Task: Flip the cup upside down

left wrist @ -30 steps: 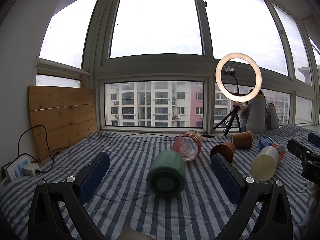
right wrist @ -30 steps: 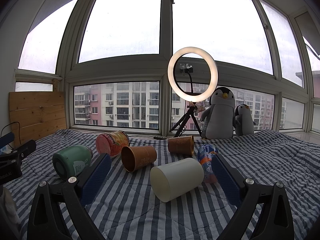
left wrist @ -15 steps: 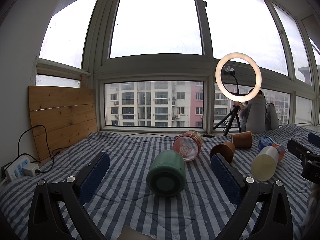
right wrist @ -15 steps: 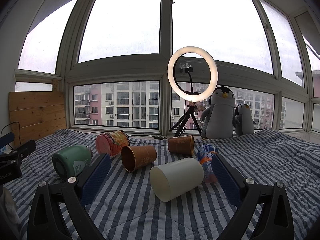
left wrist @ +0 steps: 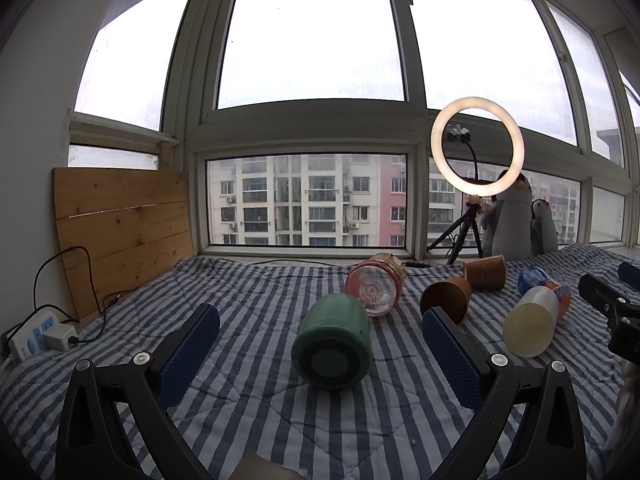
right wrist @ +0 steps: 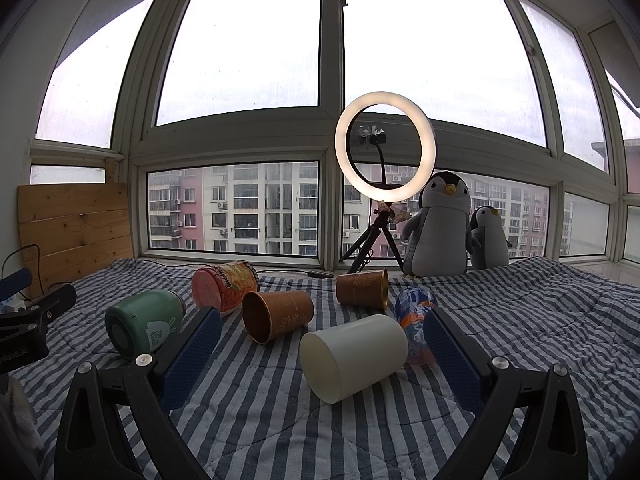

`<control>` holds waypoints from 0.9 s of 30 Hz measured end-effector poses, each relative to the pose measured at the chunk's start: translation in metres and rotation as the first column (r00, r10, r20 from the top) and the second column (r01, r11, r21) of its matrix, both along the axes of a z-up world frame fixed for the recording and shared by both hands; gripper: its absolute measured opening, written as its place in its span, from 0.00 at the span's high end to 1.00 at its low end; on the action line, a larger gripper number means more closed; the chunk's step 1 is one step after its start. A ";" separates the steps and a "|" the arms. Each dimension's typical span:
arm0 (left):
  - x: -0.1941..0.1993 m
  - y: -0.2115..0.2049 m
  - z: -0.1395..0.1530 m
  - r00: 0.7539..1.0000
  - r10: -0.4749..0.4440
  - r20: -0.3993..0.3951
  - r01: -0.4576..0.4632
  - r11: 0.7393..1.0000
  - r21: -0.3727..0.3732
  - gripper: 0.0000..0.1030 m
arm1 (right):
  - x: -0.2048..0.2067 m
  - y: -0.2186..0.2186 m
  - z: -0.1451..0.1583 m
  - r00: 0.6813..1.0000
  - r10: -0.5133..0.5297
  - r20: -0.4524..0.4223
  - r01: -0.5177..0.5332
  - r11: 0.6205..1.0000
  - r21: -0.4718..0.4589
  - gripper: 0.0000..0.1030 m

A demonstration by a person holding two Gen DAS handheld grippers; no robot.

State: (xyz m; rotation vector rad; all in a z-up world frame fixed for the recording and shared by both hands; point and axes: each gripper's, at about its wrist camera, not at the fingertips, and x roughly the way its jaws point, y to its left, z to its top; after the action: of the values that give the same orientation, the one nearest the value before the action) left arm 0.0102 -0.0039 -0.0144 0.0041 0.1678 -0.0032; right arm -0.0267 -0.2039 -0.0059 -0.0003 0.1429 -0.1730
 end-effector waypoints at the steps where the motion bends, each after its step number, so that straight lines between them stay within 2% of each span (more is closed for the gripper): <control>1: 0.000 0.000 0.001 1.000 0.001 -0.002 -0.001 1.000 -0.001 0.00 | 0.000 0.000 0.000 1.000 0.001 -0.001 -0.001 1.000 0.001 0.03; 6: 0.003 0.002 0.002 1.000 -0.001 -0.013 0.001 1.000 -0.007 0.00 | 0.002 0.000 -0.002 1.000 0.001 0.000 -0.001 1.000 0.001 0.03; 16: 0.023 0.011 0.005 0.993 -0.038 -0.111 0.033 0.999 -0.044 0.00 | 0.004 0.004 -0.008 1.000 0.008 -0.002 -0.008 1.000 0.009 0.03; 21: 0.035 0.024 0.022 0.992 0.010 -0.125 -0.014 0.999 -0.032 0.00 | 0.002 0.003 -0.005 1.000 0.016 -0.001 -0.016 1.000 0.012 0.03; 23: 0.052 0.032 0.033 0.982 -0.001 -0.187 -0.005 0.999 -0.034 0.00 | 0.001 0.004 -0.005 1.000 0.018 0.003 -0.018 1.000 0.011 0.03; 27: 0.101 0.044 0.044 0.939 -0.029 -0.342 0.014 0.999 -0.047 0.00 | 0.000 0.003 -0.004 1.000 0.021 0.007 -0.021 1.000 0.010 0.02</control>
State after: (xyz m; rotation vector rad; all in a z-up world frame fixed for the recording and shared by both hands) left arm 0.1111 0.0400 0.0299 -0.0392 0.5170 -0.0299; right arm -0.0265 -0.2006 -0.0098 0.0089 0.1369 -0.1517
